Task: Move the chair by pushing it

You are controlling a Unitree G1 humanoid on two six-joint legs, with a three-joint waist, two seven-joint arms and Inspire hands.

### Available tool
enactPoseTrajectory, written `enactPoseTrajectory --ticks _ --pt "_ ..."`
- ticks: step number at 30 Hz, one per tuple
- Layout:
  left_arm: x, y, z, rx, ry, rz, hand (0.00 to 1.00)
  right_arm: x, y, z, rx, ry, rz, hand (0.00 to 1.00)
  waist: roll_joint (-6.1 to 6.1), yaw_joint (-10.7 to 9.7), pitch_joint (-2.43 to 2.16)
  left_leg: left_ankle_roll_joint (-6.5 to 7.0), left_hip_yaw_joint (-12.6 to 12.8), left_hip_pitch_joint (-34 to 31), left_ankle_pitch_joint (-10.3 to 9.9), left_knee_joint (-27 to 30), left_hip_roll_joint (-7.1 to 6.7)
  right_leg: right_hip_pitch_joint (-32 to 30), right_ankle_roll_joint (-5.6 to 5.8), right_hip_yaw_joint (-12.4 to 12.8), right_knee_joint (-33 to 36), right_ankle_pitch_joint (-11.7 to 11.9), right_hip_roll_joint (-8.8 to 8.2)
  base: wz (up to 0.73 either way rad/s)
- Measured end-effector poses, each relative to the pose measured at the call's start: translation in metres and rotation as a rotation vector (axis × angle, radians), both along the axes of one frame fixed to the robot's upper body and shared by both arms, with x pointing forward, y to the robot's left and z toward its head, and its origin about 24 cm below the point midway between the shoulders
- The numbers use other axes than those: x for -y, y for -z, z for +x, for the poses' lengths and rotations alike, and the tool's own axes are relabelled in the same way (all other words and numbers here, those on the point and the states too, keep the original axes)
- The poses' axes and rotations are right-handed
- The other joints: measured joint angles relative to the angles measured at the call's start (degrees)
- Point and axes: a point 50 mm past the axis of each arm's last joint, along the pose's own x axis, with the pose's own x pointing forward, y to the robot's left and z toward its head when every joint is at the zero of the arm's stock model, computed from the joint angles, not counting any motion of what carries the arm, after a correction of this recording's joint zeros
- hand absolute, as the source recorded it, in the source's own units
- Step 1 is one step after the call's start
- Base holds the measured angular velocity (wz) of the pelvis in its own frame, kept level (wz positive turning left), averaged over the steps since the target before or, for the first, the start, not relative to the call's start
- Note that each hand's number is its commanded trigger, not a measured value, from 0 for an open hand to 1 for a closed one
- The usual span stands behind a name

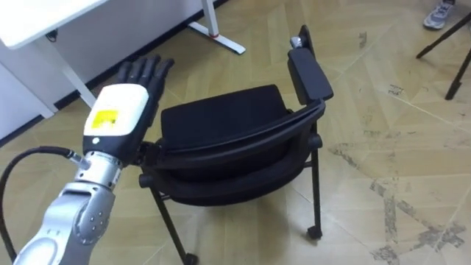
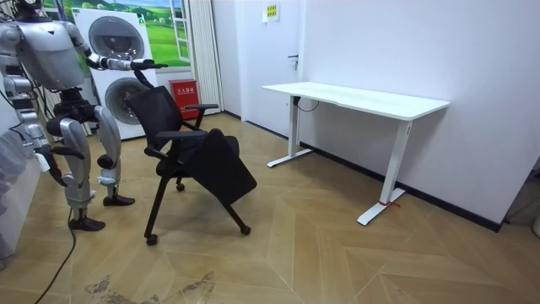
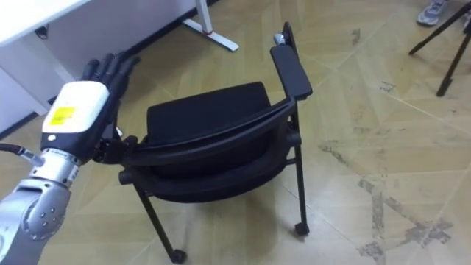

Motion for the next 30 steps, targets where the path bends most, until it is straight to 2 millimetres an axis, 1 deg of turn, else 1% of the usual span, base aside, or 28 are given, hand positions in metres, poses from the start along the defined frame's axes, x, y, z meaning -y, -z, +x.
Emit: enactPoseTrajectory --ticks 1,7,12,16,18,24,25,27,30 --pt "0.001 -0.002 0.000 -0.009 0.012 0.009 0.00 0.001 0.000 0.001 0.006 -0.001 -0.003 0.00 0.20 0.02 -0.05 0.00 0.00 0.15 0.00 0.00 0.01 0.11 0.00 0.01 -0.01 0.00 0.01 0.00" --pt "0.007 -0.015 -0.002 -0.029 0.065 0.030 0.00 0.003 -0.001 0.002 0.014 0.000 -0.005 0.00 0.48 0.15 0.21 0.00 0.09 0.69 0.00 -0.38 -0.01 0.47 0.00 -0.03 -0.04 0.00 -0.02 0.00" --pt "0.008 -0.018 -0.002 -0.088 0.078 0.052 0.00 0.004 -0.002 0.003 0.019 -0.001 -0.004 0.00 0.55 0.24 0.35 0.00 0.18 0.48 0.00 -0.28 -0.02 0.48 0.02 0.07 -0.64 -0.02 -0.03 -0.02" --pt "0.007 -0.022 -0.003 -0.126 0.086 0.084 0.00 0.009 -0.004 0.005 0.022 -0.002 -0.018 0.00 1.12 0.19 0.52 0.00 0.19 -0.16 0.00 0.09 -0.03 0.11 0.01 0.20 -0.88 -0.03 -0.03 -0.01" --pt "0.006 -0.023 -0.003 -0.139 0.088 0.088 0.00 0.009 -0.004 0.005 0.022 -0.001 -0.018 0.00 1.04 0.21 0.57 0.00 0.22 -0.22 0.00 0.09 -0.01 0.05 0.00 0.22 -0.92 -0.04 -0.02 0.00" --pt "0.006 -0.022 -0.004 -0.212 0.084 0.103 0.00 0.010 -0.005 0.010 0.036 0.000 -0.021 0.00 0.75 0.27 0.74 0.00 0.14 -0.38 0.00 0.03 -0.04 -0.15 0.01 0.52 -1.03 -0.04 -0.04 -0.01" --pt "0.006 -0.021 -0.005 -0.227 0.085 0.103 0.00 0.010 -0.005 0.012 0.040 0.002 -0.022 0.00 0.86 0.24 0.66 0.00 0.16 -0.38 0.00 0.04 -0.03 -0.15 0.01 0.36 -0.93 -0.03 -0.03 0.00" --pt "0.005 -0.019 -0.006 -0.252 0.088 0.106 0.00 0.011 -0.006 0.014 0.044 0.001 -0.025 0.00 0.85 0.13 0.66 0.00 0.02 -0.38 0.00 0.04 -0.02 -0.11 0.00 -0.31 -0.77 -0.02 -0.04 0.08" --pt "0.004 -0.017 -0.006 -0.287 0.085 0.097 0.00 0.012 -0.006 0.017 0.046 -0.012 -0.030 0.00 0.92 0.03 0.62 0.00 -0.12 -0.31 0.00 0.04 -0.03 0.02 -0.01 -0.35 -0.75 -0.01 -0.03 0.04"
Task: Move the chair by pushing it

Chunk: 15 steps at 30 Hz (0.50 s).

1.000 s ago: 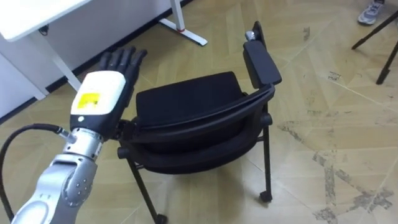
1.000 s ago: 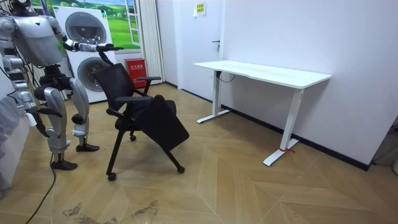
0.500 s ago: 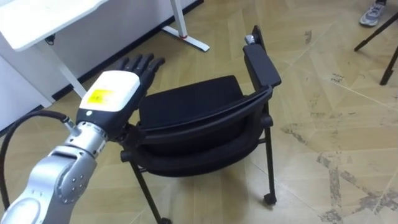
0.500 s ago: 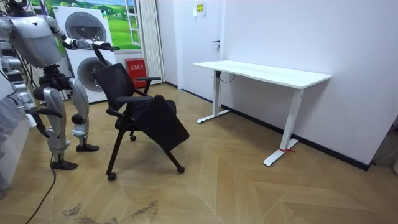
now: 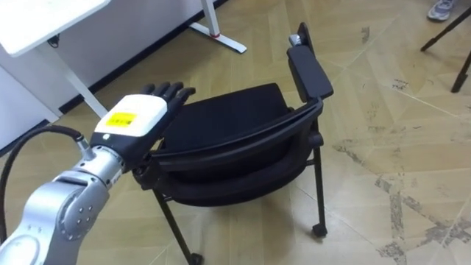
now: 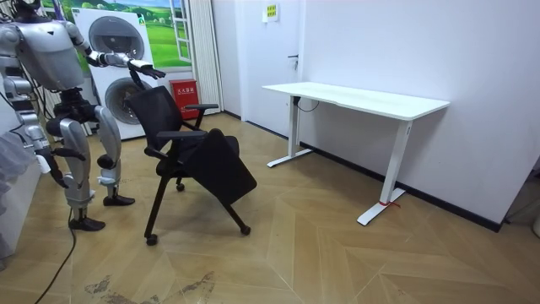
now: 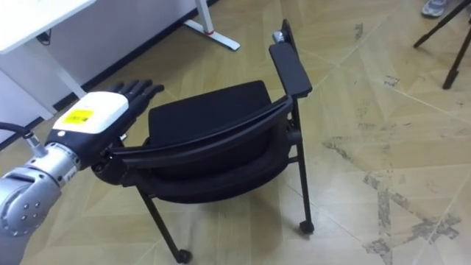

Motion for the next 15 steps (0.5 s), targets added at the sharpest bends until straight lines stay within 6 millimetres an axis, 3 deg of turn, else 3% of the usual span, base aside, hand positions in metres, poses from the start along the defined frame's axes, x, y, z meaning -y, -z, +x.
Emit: enactPoseTrajectory --ticks 15 --pt "-0.0052 0.0096 -0.0025 -0.139 -0.028 -0.037 0.00 0.0063 -0.0022 0.0001 -0.015 0.009 -0.048 0.00 0.07 0.05 -0.05 0.00 0.01 0.16 0.00 0.12 0.00 0.26 0.00 -0.14 0.04 0.01 -0.04 0.00"
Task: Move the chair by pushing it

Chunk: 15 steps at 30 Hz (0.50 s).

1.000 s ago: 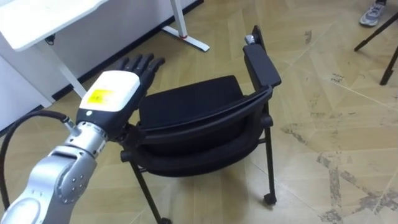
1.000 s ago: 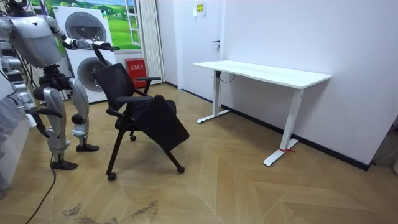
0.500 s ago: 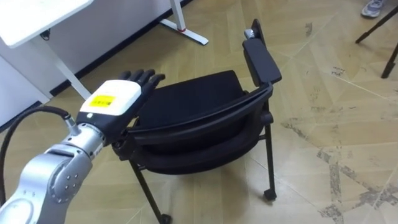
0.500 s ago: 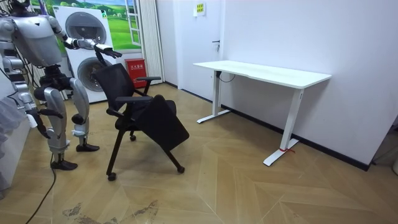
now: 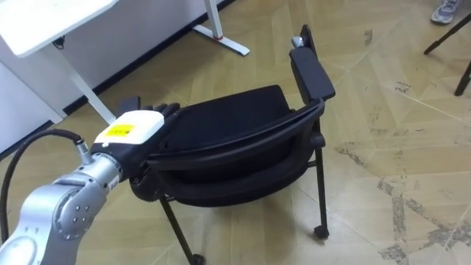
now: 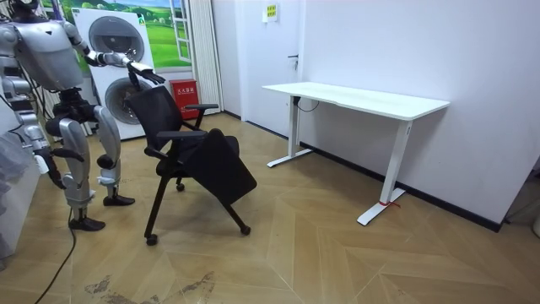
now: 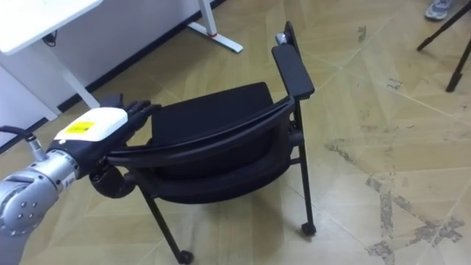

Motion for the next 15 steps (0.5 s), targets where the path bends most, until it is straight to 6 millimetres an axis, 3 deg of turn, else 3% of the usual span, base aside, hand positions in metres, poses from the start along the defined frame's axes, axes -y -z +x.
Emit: enactPoseTrajectory --ticks 6,7,8,9,11,12,15 --pt "-0.008 0.026 -0.005 -0.092 -0.070 -0.022 0.00 0.001 0.001 -0.014 -0.029 0.014 -0.009 0.00 -0.50 -0.02 0.13 0.00 0.16 1.02 0.00 -0.14 0.03 0.92 0.00 0.22 0.01 0.00 0.04 0.00" --pt "-0.007 0.032 -0.006 -0.110 -0.086 -0.044 0.00 0.000 0.001 -0.015 -0.026 0.016 -0.008 0.00 -0.81 -0.01 0.34 0.00 0.21 0.99 0.00 -0.11 0.03 0.88 0.00 0.31 0.02 0.00 0.04 0.00" --pt "-0.007 0.035 -0.006 -0.120 -0.093 -0.051 0.19 0.000 0.001 -0.015 -0.025 0.016 -0.007 0.00 -1.01 0.03 0.41 0.00 0.22 0.96 0.00 -0.11 0.03 0.86 0.00 0.32 0.02 0.00 0.03 0.00" --pt "-0.006 0.037 -0.008 -0.112 -0.106 -0.063 0.51 -0.002 0.002 -0.014 -0.024 0.016 -0.005 0.00 -1.49 -0.01 0.42 0.00 0.27 0.94 0.00 -0.07 0.04 0.84 0.00 0.37 0.02 0.00 0.04 0.00" --pt "-0.005 0.039 -0.007 -0.102 -0.117 -0.075 0.78 -0.005 0.003 -0.015 -0.027 0.021 0.001 0.00 -2.29 0.04 0.04 0.00 0.28 0.96 0.00 -0.05 0.04 0.90 0.01 0.38 0.01 -0.01 0.04 0.00" --pt "-0.006 0.040 -0.007 -0.089 -0.126 -0.078 1.00 -0.008 0.004 -0.014 -0.023 0.029 0.007 0.00 -2.74 0.04 -0.14 0.00 0.28 0.98 0.00 0.00 0.04 0.96 0.00 0.40 0.02 0.00 0.04 0.00" --pt "-0.007 0.040 -0.007 -0.064 -0.141 -0.082 1.00 -0.010 0.005 -0.013 -0.019 0.035 0.015 0.00 -3.23 -0.11 -0.35 0.00 0.38 1.02 0.00 0.19 0.02 0.99 0.03 0.63 0.15 0.02 0.04 -0.01"
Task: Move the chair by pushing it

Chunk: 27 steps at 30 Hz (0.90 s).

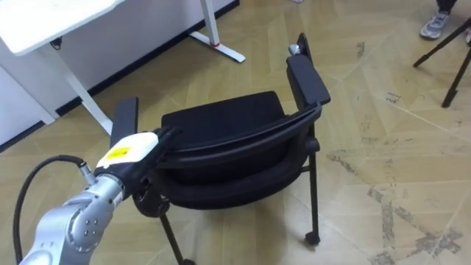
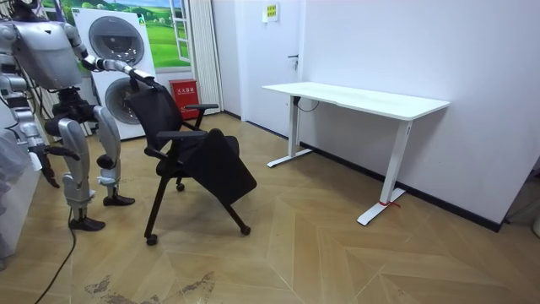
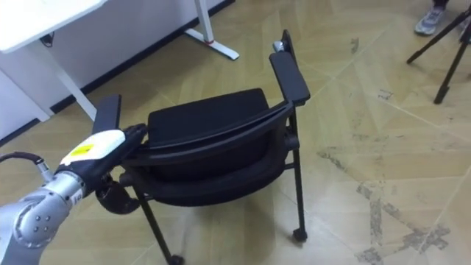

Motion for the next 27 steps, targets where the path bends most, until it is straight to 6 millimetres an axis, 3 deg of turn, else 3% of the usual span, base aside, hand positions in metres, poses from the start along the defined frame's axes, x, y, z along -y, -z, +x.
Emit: enactPoseTrajectory --ticks 8,14,27 --pt "-0.0060 0.0020 0.0102 0.038 -0.043 0.012 1.00 0.0003 0.0003 -0.0037 -0.018 0.017 -0.008 0.00 -0.01 -0.92 0.05 0.00 0.84 0.42 0.00 -0.49 0.08 -0.02 -0.01 0.72 -0.01 0.02 0.01 -0.05" --pt "-0.0069 0.0034 0.0092 0.068 -0.053 0.026 1.00 0.0004 -0.0004 -0.0007 -0.005 0.016 -0.016 0.00 -0.44 -1.43 0.43 0.00 1.35 0.81 0.00 -1.13 0.08 -0.12 0.00 1.22 -0.16 0.01 0.00 -0.04" --pt "-0.0055 0.0038 0.0082 0.097 -0.054 0.023 1.00 -0.0053 0.0009 0.0037 0.024 0.022 0.019 0.00 0.03 -1.60 0.44 0.01 1.36 0.74 -0.01 -1.16 0.08 -0.27 0.00 1.31 -0.23 0.02 0.00 0.00"
